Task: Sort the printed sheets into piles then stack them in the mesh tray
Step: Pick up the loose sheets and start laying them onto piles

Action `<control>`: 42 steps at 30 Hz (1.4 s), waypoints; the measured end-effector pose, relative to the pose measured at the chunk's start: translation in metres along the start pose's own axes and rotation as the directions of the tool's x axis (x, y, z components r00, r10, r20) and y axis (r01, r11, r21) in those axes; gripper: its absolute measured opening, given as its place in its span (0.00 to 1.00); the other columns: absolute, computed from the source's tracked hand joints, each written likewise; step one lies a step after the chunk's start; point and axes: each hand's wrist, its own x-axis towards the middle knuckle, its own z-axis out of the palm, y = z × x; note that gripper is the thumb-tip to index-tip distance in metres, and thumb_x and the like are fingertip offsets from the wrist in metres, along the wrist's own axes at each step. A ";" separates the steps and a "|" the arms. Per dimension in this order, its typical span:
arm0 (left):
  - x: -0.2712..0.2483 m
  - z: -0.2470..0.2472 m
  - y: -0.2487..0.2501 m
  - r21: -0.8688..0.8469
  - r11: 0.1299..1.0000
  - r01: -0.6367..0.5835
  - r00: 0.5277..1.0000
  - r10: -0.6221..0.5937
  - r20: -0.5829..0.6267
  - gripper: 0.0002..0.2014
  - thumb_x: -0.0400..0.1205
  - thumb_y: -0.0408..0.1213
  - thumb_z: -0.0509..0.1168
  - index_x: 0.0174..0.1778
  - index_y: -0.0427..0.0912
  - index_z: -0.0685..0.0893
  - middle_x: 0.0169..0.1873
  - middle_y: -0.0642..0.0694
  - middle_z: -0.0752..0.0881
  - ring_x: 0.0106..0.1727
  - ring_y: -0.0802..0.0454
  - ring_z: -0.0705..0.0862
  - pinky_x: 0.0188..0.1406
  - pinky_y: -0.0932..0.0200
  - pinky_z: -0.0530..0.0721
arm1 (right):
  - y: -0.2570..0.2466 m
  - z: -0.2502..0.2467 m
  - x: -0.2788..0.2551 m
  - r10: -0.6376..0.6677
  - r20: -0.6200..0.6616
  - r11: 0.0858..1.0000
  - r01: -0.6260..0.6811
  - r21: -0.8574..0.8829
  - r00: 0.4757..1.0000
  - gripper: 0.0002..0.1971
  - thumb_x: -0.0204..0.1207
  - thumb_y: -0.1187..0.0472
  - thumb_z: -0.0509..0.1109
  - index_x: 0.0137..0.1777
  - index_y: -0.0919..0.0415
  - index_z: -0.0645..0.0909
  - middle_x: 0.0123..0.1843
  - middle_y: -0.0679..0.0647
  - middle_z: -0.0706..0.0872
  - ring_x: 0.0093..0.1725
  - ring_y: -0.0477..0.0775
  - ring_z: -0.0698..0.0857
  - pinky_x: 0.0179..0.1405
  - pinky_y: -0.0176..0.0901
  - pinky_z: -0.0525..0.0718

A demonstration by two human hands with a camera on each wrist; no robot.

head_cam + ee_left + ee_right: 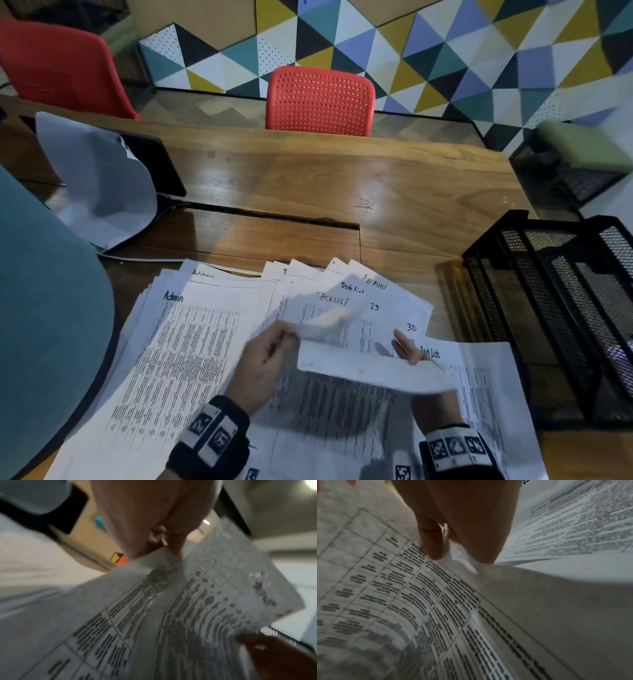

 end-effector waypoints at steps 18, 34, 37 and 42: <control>0.042 0.012 -0.039 0.372 0.851 0.371 0.925 -0.373 -0.070 0.09 0.79 0.43 0.74 0.39 0.47 0.81 0.38 0.50 0.83 0.41 0.50 0.82 0.43 0.58 0.81 | 0.037 -0.057 0.008 -0.103 0.134 0.992 0.111 -0.054 0.986 0.05 0.77 0.68 0.70 0.49 0.61 0.87 0.53 0.56 0.92 0.51 0.52 0.90 0.54 0.40 0.86; 0.026 0.002 -0.016 -0.098 0.948 0.304 0.952 -0.297 0.079 0.11 0.76 0.19 0.70 0.46 0.38 0.81 0.33 0.46 0.91 0.38 0.50 0.89 0.36 0.58 0.87 | 0.020 -0.016 -0.007 0.011 -0.133 0.970 -0.043 -0.239 0.991 0.07 0.76 0.61 0.73 0.52 0.57 0.85 0.48 0.49 0.92 0.41 0.39 0.90 0.40 0.34 0.88; 0.023 -0.002 -0.008 -0.155 0.941 0.300 0.954 -0.291 0.078 0.17 0.73 0.24 0.77 0.55 0.44 0.85 0.46 0.43 0.93 0.48 0.47 0.92 0.46 0.49 0.91 | 0.022 -0.019 -0.008 -0.070 -0.167 0.964 0.023 -0.266 0.983 0.26 0.53 0.57 0.83 0.51 0.64 0.80 0.40 0.56 0.89 0.44 0.59 0.86 0.42 0.41 0.85; 0.024 0.000 0.000 -0.256 0.916 0.308 0.951 -0.304 0.056 0.11 0.77 0.36 0.75 0.50 0.33 0.89 0.43 0.38 0.94 0.47 0.38 0.93 0.47 0.43 0.91 | 0.016 -0.005 -0.014 -0.007 -0.047 0.977 -0.003 -0.213 0.999 0.26 0.61 0.65 0.79 0.61 0.66 0.81 0.54 0.65 0.90 0.54 0.66 0.88 0.54 0.59 0.84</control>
